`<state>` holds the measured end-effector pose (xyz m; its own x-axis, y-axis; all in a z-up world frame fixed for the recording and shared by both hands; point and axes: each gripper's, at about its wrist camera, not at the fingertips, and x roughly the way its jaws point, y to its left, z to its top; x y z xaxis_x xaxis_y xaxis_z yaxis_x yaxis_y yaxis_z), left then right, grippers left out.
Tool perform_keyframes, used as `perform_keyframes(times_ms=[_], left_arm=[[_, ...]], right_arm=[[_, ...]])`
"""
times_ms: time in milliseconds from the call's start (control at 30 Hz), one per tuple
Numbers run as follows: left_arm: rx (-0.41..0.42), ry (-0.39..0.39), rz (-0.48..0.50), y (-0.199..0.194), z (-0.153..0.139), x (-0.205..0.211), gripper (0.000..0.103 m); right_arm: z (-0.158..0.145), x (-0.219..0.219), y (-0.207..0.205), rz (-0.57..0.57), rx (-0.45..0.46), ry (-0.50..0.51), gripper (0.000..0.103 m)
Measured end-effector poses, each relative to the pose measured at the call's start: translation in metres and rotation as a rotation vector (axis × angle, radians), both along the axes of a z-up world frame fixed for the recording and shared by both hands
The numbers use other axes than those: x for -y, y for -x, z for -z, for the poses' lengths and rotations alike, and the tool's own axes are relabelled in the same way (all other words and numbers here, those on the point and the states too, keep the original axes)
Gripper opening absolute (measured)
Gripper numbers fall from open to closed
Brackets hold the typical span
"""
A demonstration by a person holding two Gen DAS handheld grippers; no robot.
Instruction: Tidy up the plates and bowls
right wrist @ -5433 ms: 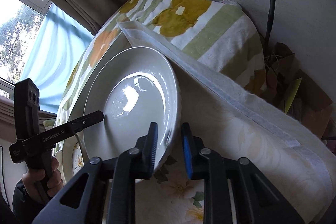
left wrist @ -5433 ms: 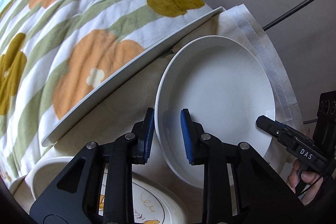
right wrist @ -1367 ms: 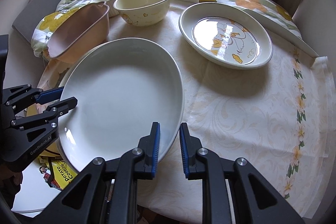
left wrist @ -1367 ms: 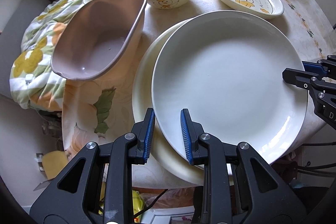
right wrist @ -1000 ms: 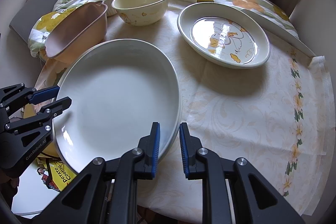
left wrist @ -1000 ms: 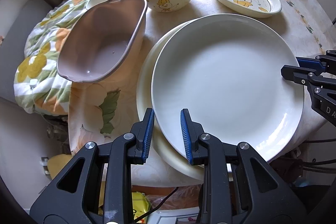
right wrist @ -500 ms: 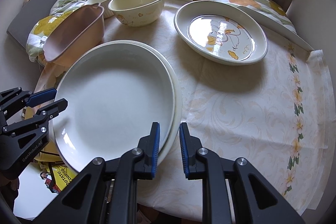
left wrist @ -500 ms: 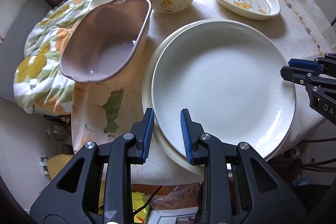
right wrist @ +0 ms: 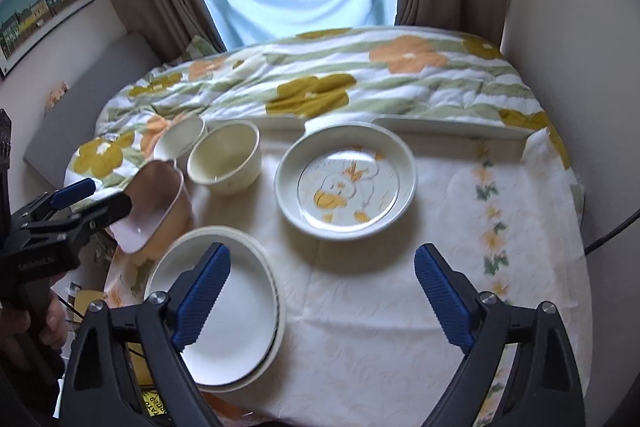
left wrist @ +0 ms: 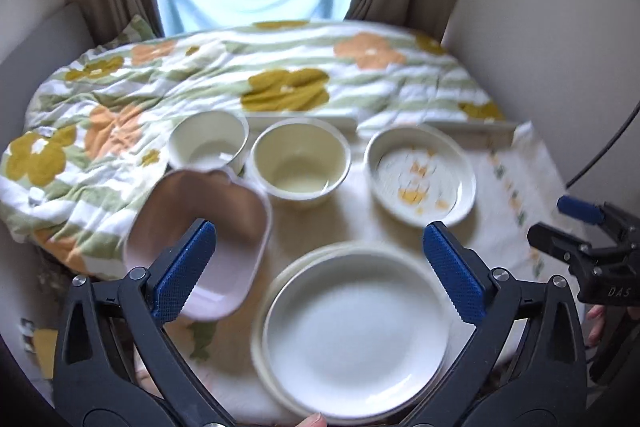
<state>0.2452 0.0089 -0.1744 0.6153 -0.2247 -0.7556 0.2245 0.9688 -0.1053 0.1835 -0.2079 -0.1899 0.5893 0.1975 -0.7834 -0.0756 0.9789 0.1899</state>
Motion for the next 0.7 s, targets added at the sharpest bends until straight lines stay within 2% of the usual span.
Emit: perform_keyframes(times_ms=[67,167,300,533,567,600,633,667,700], left_arm=[[-0.046,0.020,0.013,-0.015,0.002,0.013,0.103],[-0.115,0.045,0.010,-0.032,0.014,0.034,0.103],[-0.204,0.107,-0.025,-0.052,0.039,0.059,0.103],[-0.334,0.195,-0.137,-0.091,0.101,0.089,0.102],[-0.345,0.204,-0.153,-0.095,0.109,0.092,0.100],[-0.355,0.206,-0.164,-0.099,0.115,0.094,0.097],[-0.365,0.204,-0.175,-0.103,0.122,0.096,0.089],[-0.380,0.199,-0.185,-0.108,0.129,0.099,0.079],[-0.396,0.197,-0.193,-0.112,0.135,0.100,0.075]], right_arm=[[-0.003,0.013,-0.012,-0.010,-0.005,-0.008,0.092],[0.000,0.034,-0.037,-0.044,-0.078,0.000,0.092],[0.009,0.064,-0.071,-0.074,-0.093,0.009,0.092],[0.069,0.091,-0.142,-0.237,-0.230,-0.052,0.092],[0.077,0.093,-0.149,-0.260,-0.238,-0.063,0.091],[0.086,0.093,-0.157,-0.287,-0.247,-0.076,0.087],[0.092,0.092,-0.162,-0.310,-0.256,-0.084,0.078],[0.100,0.091,-0.168,-0.337,-0.269,-0.092,0.074],[0.106,0.090,-0.173,-0.353,-0.279,-0.096,0.069]])
